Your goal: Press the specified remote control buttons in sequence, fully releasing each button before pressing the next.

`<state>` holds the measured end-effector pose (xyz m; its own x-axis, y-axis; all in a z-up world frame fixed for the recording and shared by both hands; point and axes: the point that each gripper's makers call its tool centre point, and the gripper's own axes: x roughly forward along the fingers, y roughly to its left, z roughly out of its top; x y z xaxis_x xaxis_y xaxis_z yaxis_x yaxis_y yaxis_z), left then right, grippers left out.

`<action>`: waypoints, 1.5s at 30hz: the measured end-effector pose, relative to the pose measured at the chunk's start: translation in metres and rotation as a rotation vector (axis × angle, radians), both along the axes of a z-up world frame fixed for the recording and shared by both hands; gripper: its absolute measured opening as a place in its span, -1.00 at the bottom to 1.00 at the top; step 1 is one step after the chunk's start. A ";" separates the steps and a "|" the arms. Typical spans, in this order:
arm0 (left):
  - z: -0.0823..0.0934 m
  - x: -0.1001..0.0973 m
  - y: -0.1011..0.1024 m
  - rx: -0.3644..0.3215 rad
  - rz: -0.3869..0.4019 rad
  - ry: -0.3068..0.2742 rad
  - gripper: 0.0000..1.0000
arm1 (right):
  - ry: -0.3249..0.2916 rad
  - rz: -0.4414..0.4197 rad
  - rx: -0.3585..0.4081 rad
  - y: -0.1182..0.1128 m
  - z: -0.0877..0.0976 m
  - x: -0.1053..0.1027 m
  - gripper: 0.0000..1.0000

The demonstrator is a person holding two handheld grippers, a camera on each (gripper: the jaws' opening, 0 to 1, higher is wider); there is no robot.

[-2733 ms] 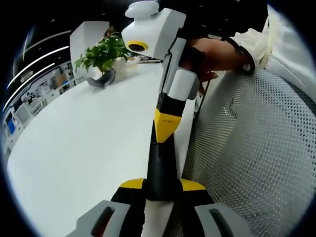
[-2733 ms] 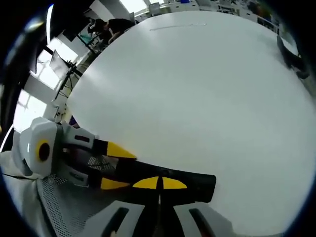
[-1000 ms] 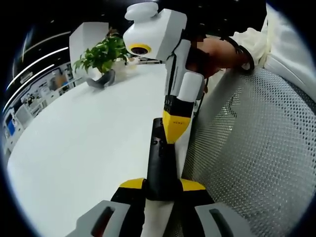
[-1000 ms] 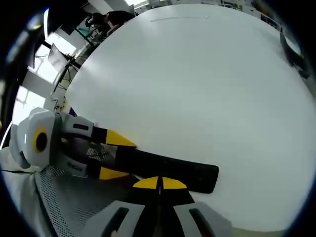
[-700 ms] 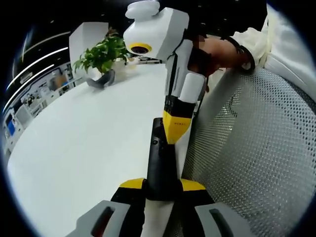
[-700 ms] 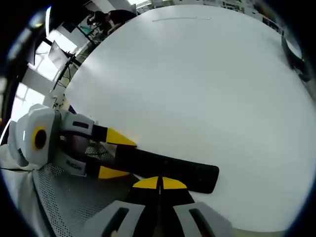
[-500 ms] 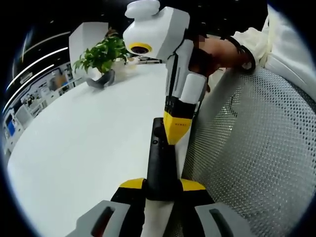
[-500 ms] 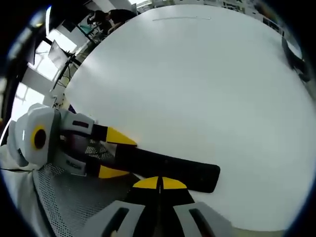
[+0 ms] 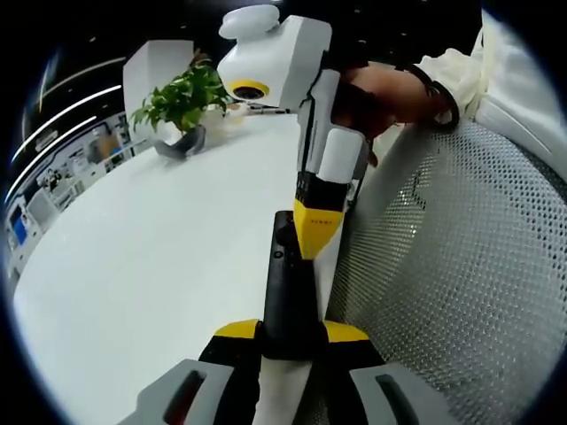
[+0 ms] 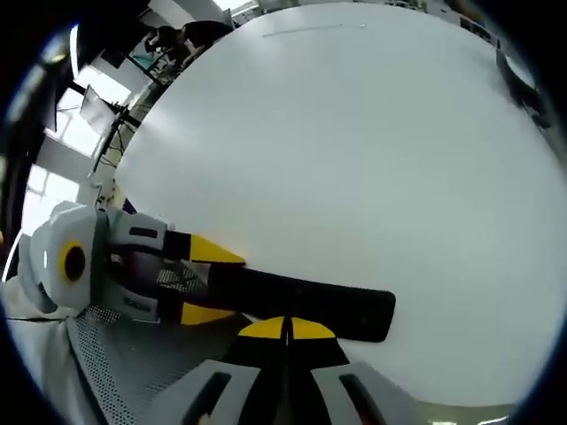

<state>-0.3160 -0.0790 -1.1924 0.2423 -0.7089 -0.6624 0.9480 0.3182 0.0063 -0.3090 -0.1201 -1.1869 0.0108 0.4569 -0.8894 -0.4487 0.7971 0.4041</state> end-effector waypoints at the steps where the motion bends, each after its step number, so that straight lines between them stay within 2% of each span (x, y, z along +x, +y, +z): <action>1: 0.000 0.000 0.000 0.000 0.000 0.000 -0.50 | -0.003 -0.006 0.013 0.002 0.001 0.001 -1.00; 4: 0.000 0.000 0.000 -0.001 0.000 0.000 -0.50 | -0.020 -0.025 0.066 0.007 0.006 0.006 -1.00; 8: 0.000 0.000 0.000 -0.001 0.000 0.000 -0.50 | -0.042 -0.017 0.059 0.007 0.004 0.009 -1.00; 13: -0.001 0.000 0.000 -0.002 0.000 0.000 -0.50 | -0.059 0.011 0.087 0.016 0.007 0.008 -1.00; 16: -0.001 0.000 0.000 -0.003 0.001 0.000 -0.50 | -0.083 0.030 0.052 0.013 0.001 0.010 -1.00; 19: -0.001 0.000 0.000 -0.004 0.001 0.000 -0.50 | -0.090 0.037 0.055 0.013 0.003 0.010 -1.00; 27: 0.000 0.000 0.000 -0.007 0.001 0.001 -0.51 | -0.093 0.055 0.049 0.013 0.003 0.010 -1.00; 30: 0.000 0.000 0.000 -0.007 0.001 0.001 -0.51 | -0.072 0.051 0.071 0.016 0.005 0.008 -1.00; 33: 0.000 0.000 0.000 -0.007 0.001 0.001 -0.51 | -0.077 0.071 0.049 0.015 0.002 0.006 -1.00; 45: 0.001 0.000 0.000 -0.007 0.000 0.000 -0.50 | -0.063 0.043 0.075 0.015 0.003 0.007 -1.00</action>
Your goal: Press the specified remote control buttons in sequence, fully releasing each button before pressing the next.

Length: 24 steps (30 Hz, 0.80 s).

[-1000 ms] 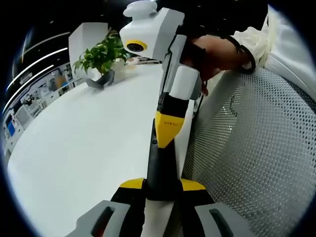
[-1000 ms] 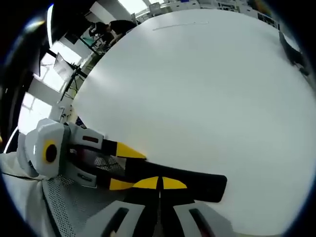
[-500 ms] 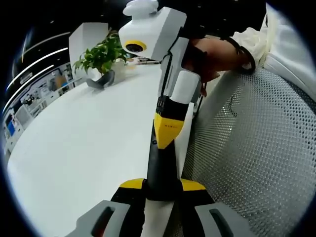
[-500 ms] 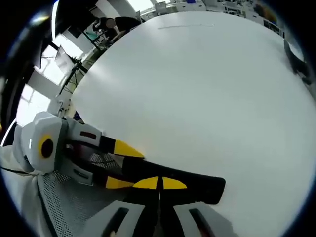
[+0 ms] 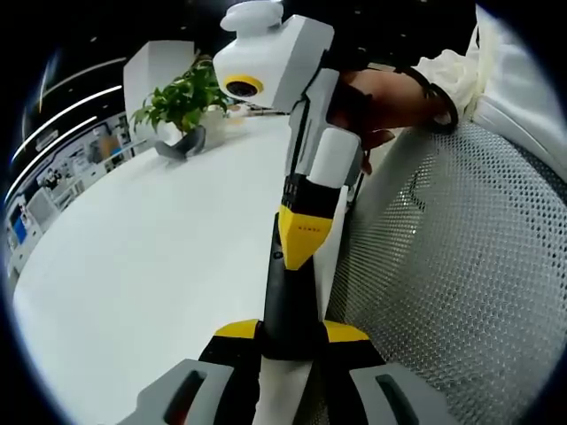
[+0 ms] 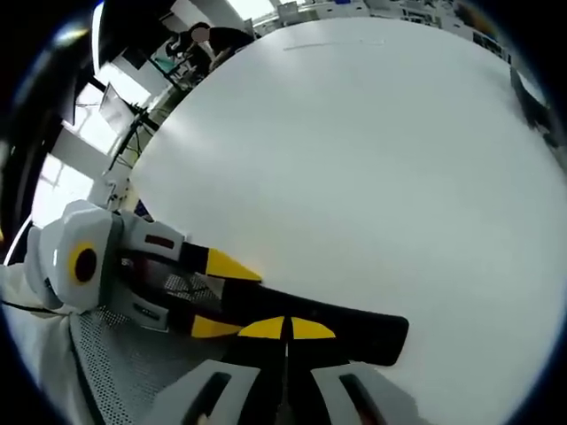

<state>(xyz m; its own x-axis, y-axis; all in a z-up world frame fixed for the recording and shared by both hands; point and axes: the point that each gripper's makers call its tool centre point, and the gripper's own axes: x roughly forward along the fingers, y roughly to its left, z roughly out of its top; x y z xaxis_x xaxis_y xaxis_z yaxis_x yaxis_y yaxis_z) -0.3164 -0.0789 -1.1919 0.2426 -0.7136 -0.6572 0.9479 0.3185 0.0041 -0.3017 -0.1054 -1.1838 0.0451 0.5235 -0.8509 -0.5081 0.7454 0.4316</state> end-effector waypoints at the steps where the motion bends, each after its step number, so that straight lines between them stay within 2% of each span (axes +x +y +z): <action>1: 0.000 0.000 0.000 0.000 0.000 0.000 -0.50 | 0.002 -0.002 0.002 0.000 0.000 0.000 -1.00; 10: 0.000 0.000 0.000 -0.001 0.000 0.000 -0.50 | -0.010 0.006 0.000 0.001 0.000 0.000 -1.00; 16: 0.000 0.000 0.000 -0.001 0.000 0.000 -0.50 | -0.045 0.037 -0.018 0.002 -0.001 -0.001 -1.00; 20: 0.000 0.000 0.000 -0.001 0.000 0.000 -0.50 | -0.025 0.016 -0.005 0.000 -0.001 0.001 -1.00; 24: 0.000 0.000 0.000 -0.001 0.001 0.000 -0.50 | -0.030 0.024 -0.012 0.001 -0.001 0.000 -1.00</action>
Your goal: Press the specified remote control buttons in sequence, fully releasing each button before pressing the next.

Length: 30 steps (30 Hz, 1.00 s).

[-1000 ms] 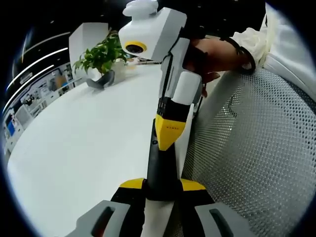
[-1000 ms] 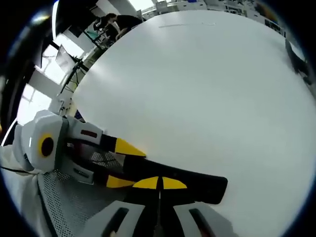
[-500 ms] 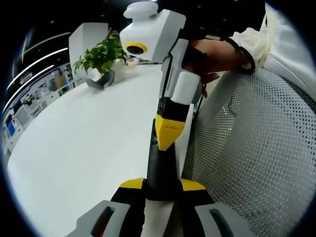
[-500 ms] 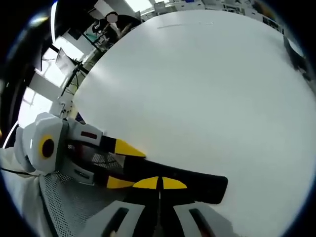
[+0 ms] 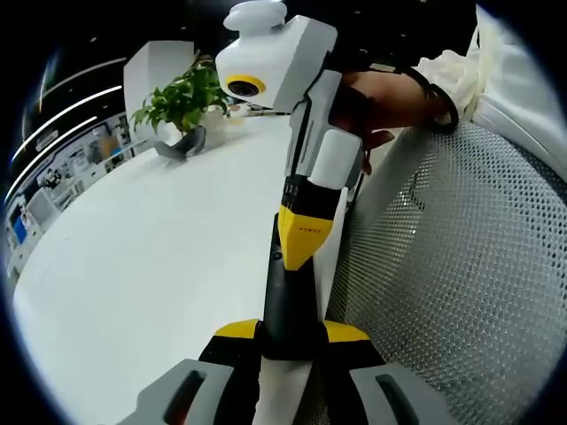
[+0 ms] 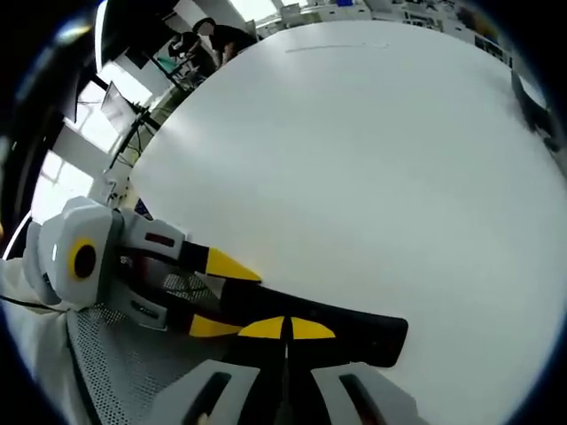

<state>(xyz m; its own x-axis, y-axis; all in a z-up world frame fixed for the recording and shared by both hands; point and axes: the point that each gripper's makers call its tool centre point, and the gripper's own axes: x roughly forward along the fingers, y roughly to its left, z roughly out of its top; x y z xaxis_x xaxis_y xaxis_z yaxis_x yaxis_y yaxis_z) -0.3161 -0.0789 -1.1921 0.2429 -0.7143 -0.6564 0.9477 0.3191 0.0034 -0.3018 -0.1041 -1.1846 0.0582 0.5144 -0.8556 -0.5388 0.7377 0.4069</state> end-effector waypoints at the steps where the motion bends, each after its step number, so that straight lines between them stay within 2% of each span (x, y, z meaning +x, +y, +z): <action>1: 0.000 0.000 0.000 0.000 0.000 0.000 -0.50 | -0.002 0.005 -0.003 0.000 0.001 -0.001 -1.00; 10: 0.000 0.000 0.000 -0.001 0.000 -0.001 -0.50 | -0.017 0.034 -0.023 0.000 0.000 -0.001 -1.00; 18: 0.000 0.000 0.000 0.000 -0.001 -0.001 -0.50 | -0.011 0.025 0.003 0.003 0.003 0.000 -1.00; 30: 0.000 0.000 0.000 0.001 -0.002 -0.001 -0.50 | -0.018 0.065 0.012 0.008 0.002 -0.003 -1.00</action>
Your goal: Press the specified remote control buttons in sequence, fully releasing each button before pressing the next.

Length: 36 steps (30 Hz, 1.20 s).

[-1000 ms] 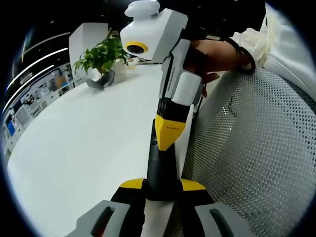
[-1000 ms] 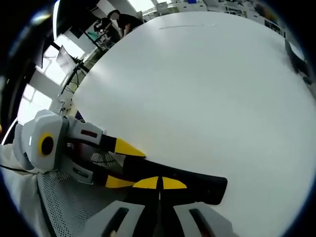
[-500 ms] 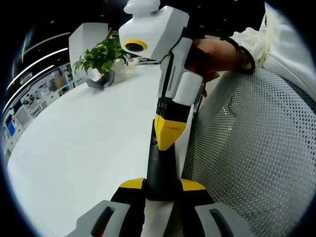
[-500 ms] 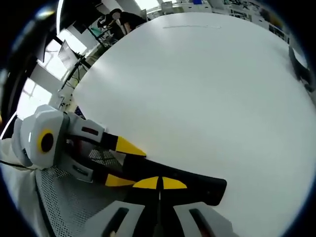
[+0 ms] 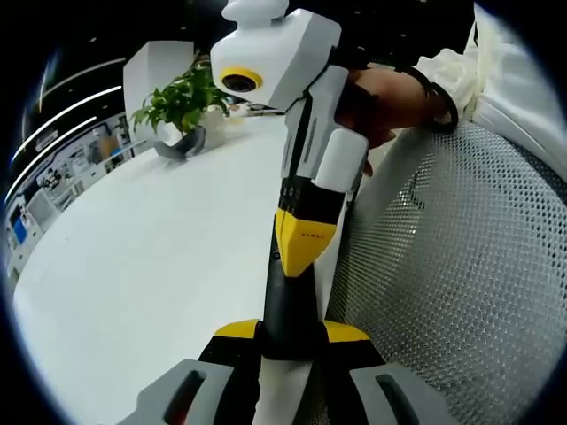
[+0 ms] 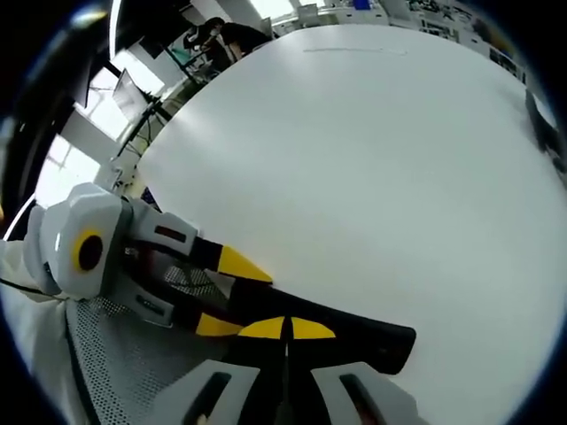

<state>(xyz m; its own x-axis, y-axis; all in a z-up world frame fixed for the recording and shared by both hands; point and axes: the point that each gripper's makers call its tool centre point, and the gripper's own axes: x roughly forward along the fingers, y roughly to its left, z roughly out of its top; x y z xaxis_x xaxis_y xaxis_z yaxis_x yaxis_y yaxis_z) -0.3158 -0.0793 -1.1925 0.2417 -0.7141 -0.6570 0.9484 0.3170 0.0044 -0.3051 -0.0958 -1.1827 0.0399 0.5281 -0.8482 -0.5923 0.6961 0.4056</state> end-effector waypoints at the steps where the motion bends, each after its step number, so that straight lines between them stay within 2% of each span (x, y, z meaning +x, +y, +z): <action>1: 0.000 0.000 0.000 0.000 0.000 0.000 -0.50 | -0.001 0.007 0.006 0.001 0.000 -0.001 -1.00; 12: 0.000 0.000 0.000 0.003 -0.002 -0.001 -0.50 | -0.014 0.020 -0.005 0.002 -0.001 -0.001 -1.00; 27: 0.000 -0.001 0.000 0.016 0.001 -0.001 -0.50 | 0.053 -0.092 0.024 0.001 -0.003 0.003 -1.00; 31: 0.000 -0.001 0.000 0.018 0.008 0.004 -0.50 | 0.065 -0.100 0.023 0.001 -0.003 0.004 -1.00; 36: 0.000 0.000 -0.001 0.033 0.002 0.015 -0.50 | 0.048 -0.088 0.045 0.002 -0.002 0.003 -1.00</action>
